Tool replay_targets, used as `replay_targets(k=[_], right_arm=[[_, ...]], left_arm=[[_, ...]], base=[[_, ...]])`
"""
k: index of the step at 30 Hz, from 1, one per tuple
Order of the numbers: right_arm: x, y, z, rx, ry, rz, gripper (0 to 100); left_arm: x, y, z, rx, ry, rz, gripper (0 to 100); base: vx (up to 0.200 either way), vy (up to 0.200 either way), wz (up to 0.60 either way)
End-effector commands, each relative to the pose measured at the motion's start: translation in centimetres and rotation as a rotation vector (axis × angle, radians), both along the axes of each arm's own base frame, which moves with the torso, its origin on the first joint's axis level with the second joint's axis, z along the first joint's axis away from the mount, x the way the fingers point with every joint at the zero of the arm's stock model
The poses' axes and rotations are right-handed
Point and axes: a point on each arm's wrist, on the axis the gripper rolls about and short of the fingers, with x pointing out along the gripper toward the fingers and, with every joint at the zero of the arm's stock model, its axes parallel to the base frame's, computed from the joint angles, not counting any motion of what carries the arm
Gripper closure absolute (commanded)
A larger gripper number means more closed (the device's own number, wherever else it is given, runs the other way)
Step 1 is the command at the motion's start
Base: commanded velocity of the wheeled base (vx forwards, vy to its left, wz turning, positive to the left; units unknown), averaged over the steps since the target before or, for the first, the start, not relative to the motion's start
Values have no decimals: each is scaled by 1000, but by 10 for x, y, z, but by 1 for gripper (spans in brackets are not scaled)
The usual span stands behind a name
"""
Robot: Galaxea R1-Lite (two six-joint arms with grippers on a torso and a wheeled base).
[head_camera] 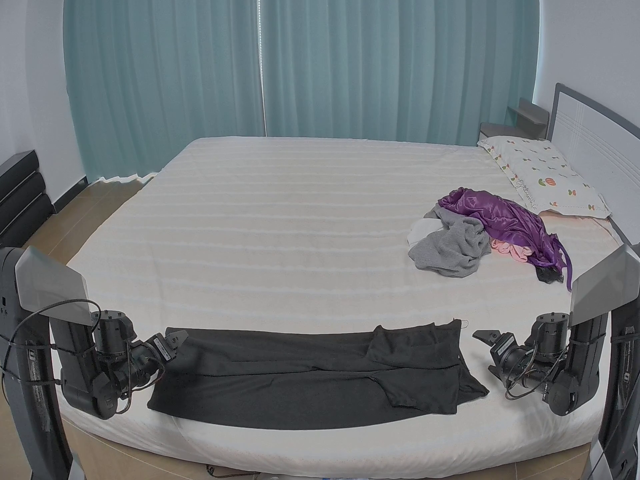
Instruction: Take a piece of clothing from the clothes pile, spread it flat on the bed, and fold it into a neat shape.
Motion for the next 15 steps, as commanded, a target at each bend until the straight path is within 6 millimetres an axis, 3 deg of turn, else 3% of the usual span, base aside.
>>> replay_targets(k=[1, 6, 15], right_arm=[[0, 1, 0, -1, -7, 5, 0], [-1, 3, -3, -8, 3, 8, 0], [-2, 4, -4, -15, 8, 15, 0]], left_arm=[[30, 6, -20, 85, 68, -62, 0], [44, 6, -23, 116, 102, -78, 0], [26, 4, -34, 156, 176, -122, 0]], base=[[0, 0, 0], [0, 0, 0], [0, 0, 0]])
